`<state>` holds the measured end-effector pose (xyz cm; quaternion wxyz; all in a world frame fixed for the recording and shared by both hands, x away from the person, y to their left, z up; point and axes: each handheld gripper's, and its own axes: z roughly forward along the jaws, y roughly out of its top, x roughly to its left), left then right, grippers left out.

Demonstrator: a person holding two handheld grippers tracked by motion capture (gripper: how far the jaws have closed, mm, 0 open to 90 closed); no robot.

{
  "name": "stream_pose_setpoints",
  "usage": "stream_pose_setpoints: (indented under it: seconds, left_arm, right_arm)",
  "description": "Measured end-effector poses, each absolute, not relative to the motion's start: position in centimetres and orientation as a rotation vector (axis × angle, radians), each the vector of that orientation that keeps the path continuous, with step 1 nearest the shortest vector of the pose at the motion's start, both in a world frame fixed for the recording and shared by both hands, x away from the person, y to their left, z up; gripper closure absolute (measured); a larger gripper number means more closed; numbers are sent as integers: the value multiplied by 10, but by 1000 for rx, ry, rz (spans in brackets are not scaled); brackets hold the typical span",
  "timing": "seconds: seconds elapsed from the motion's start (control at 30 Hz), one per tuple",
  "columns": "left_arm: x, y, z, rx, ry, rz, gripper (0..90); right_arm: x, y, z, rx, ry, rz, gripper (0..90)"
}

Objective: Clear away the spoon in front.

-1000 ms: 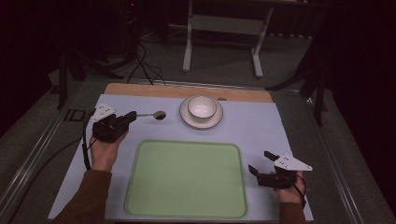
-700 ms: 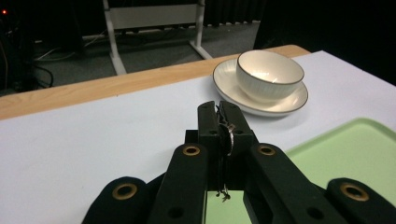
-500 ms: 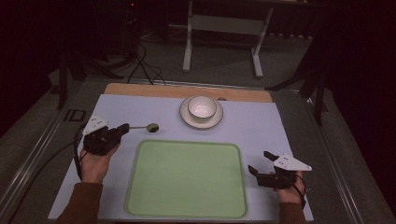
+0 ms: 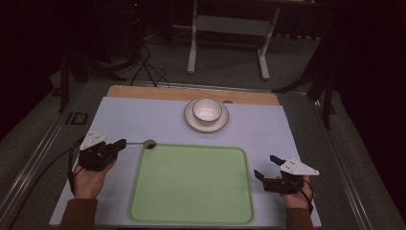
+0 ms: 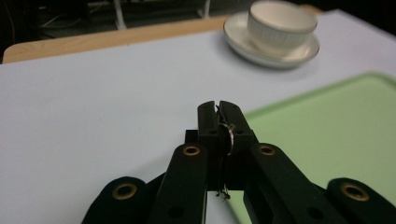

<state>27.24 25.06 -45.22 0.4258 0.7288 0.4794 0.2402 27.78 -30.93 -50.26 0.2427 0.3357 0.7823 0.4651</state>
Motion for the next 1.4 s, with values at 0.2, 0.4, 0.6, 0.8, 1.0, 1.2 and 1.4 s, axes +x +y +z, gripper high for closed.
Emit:
stream_pose_setpoints:
  seconds: [0.2, 0.4, 0.6, 0.8, 1.0, 1.2, 1.4]
  left_arm:
    - [283, 242, -451, 1849, 1194, 621, 888]
    - [303, 236, -446, 1780, 1154, 649, 877]
    - [322, 227, -445, 1730, 1127, 664, 879]
    - [337, 223, -446, 1702, 1123, 672, 878]
    - [348, 219, -449, 1678, 1118, 676, 875]
    - [347, 219, -448, 1667, 1108, 616, 889]
    - [340, 222, -444, 1701, 1094, 593, 891]
  right_arm:
    - [278, -308, -503, 912, 2150, 1263, 152]
    - [279, -308, -503, 911, 2153, 1266, 152]
    - [279, -308, -503, 909, 2155, 1265, 152]
    - [279, -309, -503, 911, 2154, 1267, 152]
    - [279, -307, -504, 906, 2160, 1263, 152]
    - [279, -308, -503, 906, 2160, 1264, 152]
    - [279, -307, -503, 905, 2161, 1263, 152]
